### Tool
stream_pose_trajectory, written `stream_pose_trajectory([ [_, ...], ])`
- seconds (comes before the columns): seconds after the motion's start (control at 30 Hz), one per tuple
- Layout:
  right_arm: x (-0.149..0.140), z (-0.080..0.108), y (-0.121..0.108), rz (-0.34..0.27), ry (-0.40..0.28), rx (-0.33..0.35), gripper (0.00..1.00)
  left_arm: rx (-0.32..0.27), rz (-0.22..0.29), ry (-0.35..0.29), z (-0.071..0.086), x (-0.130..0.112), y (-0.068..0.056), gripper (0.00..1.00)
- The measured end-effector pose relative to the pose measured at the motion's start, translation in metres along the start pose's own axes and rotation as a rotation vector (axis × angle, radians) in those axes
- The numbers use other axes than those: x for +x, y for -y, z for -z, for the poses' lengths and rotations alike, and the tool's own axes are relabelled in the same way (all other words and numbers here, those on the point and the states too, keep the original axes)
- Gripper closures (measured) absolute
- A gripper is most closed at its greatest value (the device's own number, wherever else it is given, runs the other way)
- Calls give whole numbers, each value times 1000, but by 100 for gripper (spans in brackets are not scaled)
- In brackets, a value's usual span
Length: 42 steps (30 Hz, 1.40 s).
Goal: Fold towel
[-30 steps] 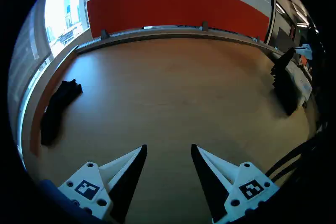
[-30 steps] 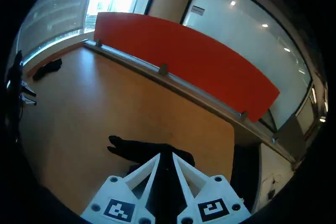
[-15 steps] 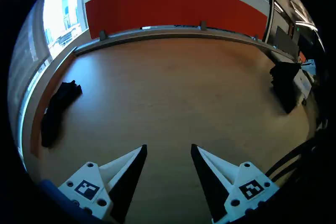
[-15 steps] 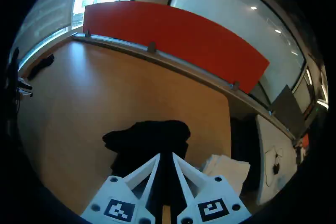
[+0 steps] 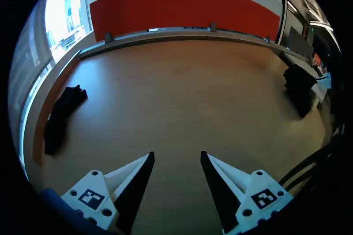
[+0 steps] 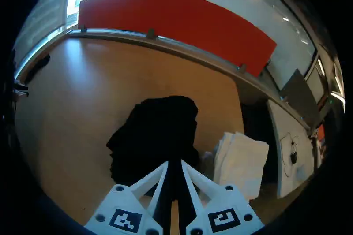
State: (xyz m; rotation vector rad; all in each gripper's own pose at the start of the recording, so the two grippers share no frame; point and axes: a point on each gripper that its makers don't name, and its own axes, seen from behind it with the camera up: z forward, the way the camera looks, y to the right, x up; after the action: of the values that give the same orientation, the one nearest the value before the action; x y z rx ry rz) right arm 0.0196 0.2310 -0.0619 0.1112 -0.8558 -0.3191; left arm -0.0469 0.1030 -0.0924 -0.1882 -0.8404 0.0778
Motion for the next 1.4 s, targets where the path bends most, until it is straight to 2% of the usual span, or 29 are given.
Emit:
stream_pose_trajectory([
  [0.37, -26, -9, -2, -48, 44, -4, 95, 7, 2, 2, 3, -3, 5, 23],
  [0.9, -63, -32, -5, -106, 124, -7, 95, 12, -7, 3, 3, -4, 6, 23],
  [1.4, -81, -51, -6, -142, 169, -20, 95, 16, -11, 9, 3, -5, 8, 23],
])
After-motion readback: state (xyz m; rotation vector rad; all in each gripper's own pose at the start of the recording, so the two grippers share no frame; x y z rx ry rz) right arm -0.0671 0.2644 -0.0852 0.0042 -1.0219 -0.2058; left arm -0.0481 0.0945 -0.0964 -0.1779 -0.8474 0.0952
